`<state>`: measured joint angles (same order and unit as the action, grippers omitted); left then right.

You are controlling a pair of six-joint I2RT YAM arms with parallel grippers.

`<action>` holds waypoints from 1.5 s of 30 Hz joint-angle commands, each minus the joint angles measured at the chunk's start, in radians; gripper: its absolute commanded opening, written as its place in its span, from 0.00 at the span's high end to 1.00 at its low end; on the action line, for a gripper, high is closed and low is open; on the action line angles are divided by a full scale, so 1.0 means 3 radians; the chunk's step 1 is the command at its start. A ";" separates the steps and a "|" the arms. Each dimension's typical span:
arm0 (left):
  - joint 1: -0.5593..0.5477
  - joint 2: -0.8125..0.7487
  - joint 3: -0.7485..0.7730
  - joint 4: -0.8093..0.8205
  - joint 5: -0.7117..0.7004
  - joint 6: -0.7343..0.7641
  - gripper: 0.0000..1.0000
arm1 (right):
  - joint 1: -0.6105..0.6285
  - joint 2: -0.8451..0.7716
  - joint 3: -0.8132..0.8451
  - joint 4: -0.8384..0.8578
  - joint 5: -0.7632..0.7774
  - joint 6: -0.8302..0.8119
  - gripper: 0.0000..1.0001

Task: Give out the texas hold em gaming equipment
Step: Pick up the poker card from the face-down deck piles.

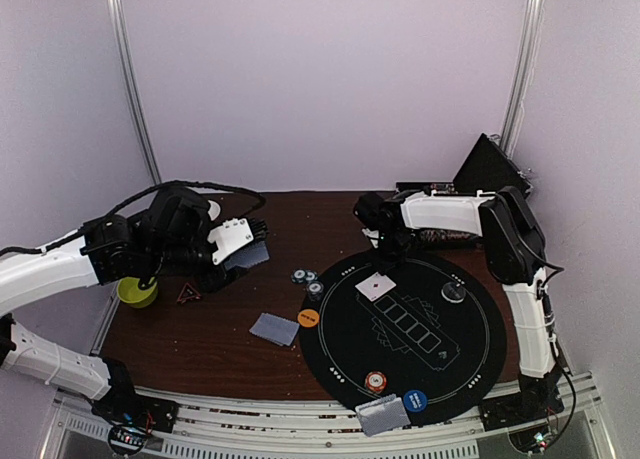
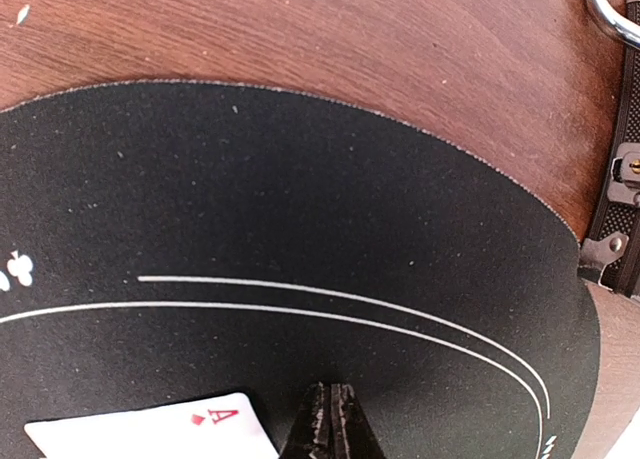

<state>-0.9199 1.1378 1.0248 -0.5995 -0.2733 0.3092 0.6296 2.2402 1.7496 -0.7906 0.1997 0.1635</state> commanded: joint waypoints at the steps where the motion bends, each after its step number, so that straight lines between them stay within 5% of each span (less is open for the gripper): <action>1: 0.0001 -0.0024 -0.0024 0.0163 -0.0024 0.0033 0.39 | 0.0077 0.0074 0.0073 -0.0166 -0.0226 -0.0001 0.96; 33: 0.0004 -0.0013 -0.0034 0.0167 -0.0050 0.0039 0.39 | 0.0106 -0.0426 0.0297 -0.0129 -0.0015 0.0178 0.94; 37: 0.0002 -0.0023 -0.0027 0.0165 -0.0047 0.0038 0.39 | 0.0110 -0.1012 -0.0022 0.0748 -0.0945 0.0156 0.74; 41: 0.0004 -0.0024 -0.0020 0.0168 -0.0051 0.0042 0.39 | 0.0161 -0.1521 -0.0612 0.2166 -0.2830 0.0497 0.47; 45: 0.0003 -0.0037 -0.0020 0.0168 -0.0055 0.0043 0.39 | 0.0345 -0.1645 -0.0904 0.2996 -0.3082 0.0889 0.37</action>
<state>-0.9199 1.1381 1.0203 -0.5991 -0.2775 0.3096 0.6796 1.7428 1.5532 -0.2260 -0.4416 0.3073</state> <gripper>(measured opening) 0.608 0.600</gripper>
